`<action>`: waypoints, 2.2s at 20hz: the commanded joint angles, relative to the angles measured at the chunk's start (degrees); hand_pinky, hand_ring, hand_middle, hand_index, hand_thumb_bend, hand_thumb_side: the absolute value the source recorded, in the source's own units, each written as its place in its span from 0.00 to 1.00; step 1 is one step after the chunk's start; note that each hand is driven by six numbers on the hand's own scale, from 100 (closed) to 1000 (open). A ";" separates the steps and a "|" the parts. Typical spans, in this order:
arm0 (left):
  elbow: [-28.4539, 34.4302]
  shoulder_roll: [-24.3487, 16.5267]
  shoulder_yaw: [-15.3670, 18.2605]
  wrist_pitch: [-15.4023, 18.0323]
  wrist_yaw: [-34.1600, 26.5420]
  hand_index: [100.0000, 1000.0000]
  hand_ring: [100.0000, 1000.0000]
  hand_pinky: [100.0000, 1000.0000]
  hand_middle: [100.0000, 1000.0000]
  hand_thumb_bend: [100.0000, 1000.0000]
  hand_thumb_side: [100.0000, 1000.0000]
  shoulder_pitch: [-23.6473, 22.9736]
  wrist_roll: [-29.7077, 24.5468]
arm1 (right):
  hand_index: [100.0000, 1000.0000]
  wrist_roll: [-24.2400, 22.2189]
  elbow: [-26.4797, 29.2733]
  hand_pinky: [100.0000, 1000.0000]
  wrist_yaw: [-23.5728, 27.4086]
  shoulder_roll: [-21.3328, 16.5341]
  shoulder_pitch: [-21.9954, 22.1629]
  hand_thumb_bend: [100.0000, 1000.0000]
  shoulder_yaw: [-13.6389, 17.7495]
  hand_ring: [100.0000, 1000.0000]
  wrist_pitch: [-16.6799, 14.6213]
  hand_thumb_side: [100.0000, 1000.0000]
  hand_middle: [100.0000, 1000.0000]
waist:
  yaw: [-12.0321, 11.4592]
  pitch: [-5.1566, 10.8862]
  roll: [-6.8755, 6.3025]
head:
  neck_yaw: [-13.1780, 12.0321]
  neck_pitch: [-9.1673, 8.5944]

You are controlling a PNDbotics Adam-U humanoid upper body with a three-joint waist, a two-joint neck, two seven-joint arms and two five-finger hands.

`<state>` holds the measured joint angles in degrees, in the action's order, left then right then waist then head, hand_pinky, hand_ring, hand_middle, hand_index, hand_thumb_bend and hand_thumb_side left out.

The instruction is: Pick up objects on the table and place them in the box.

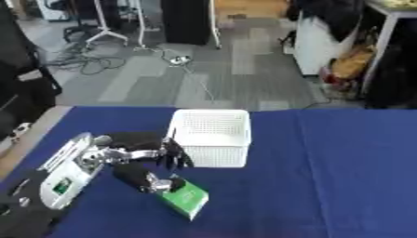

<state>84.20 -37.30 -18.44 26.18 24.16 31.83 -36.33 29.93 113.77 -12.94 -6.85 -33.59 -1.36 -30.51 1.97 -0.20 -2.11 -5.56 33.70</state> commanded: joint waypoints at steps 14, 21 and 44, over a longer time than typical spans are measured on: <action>-7.62 -1.90 -2.63 9.30 12.91 0.90 0.76 0.63 0.82 0.27 0.87 7.00 0.31 | 0.36 -1.28 0.83 0.10 1.61 -0.02 -0.59 0.09 -0.37 0.16 0.11 1.00 0.14 | 0.23 0.79 -0.28 | -0.83 0.42; -7.13 -3.10 -4.92 15.24 17.88 0.89 0.77 0.67 0.83 0.49 0.91 8.83 2.79 | 0.36 -1.59 0.83 0.10 1.92 -0.04 -0.58 0.10 -0.54 0.16 0.11 1.00 0.14 | 0.39 0.84 -0.42 | -1.03 0.73; -11.76 -1.00 -6.99 22.54 42.82 0.87 0.83 0.75 0.86 0.42 0.88 10.61 11.23 | 0.36 -1.81 0.83 0.10 2.17 0.11 -0.67 0.10 -0.65 0.16 0.00 1.00 0.14 | 0.69 0.88 -0.40 | -1.34 1.24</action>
<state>72.63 -37.70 -26.58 43.08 65.89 41.59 -19.98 28.27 113.77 -10.78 -6.83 -33.59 -2.00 -30.40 2.65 0.10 -2.62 -6.60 34.96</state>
